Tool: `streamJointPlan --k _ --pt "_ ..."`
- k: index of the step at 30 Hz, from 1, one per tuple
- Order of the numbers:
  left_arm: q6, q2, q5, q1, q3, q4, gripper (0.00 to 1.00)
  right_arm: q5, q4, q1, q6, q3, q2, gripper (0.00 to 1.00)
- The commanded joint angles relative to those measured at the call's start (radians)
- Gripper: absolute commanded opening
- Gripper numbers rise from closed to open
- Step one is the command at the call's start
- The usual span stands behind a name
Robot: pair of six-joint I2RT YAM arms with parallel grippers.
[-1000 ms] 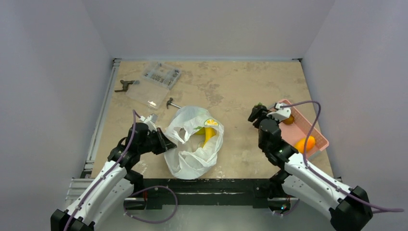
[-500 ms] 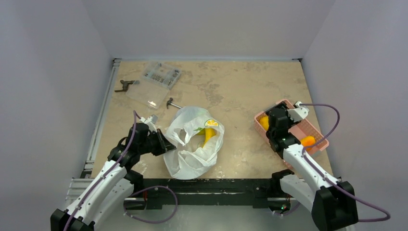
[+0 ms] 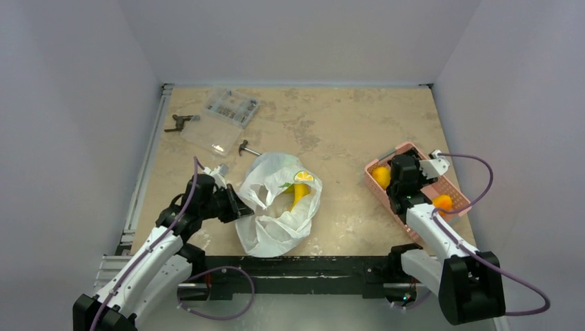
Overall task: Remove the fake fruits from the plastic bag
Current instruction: Place the fake fruit in the bin.
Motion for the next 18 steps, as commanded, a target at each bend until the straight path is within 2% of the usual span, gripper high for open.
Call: streamJointPlan --k 1,4,6,11,18 --pt "0.017 -0.019 0.029 0.006 0.047 0.022 0.0 -0.013 0.05 -0.011 0.016 0.011 0.009 0.75" --pt "0.017 -0.029 0.029 0.005 0.046 0.016 0.0 -0.025 0.064 -0.016 0.005 0.004 0.004 0.93" --pt "0.018 -0.033 0.029 0.005 0.04 0.018 0.0 -0.035 0.068 -0.015 -0.009 0.004 0.003 0.98" --pt "0.014 -0.041 0.027 0.005 0.026 0.023 0.0 -0.092 0.098 -0.016 -0.086 0.005 0.001 0.99" --pt "0.02 -0.035 0.024 0.004 0.028 0.019 0.0 -0.376 0.085 -0.014 -0.201 0.023 -0.075 0.99"
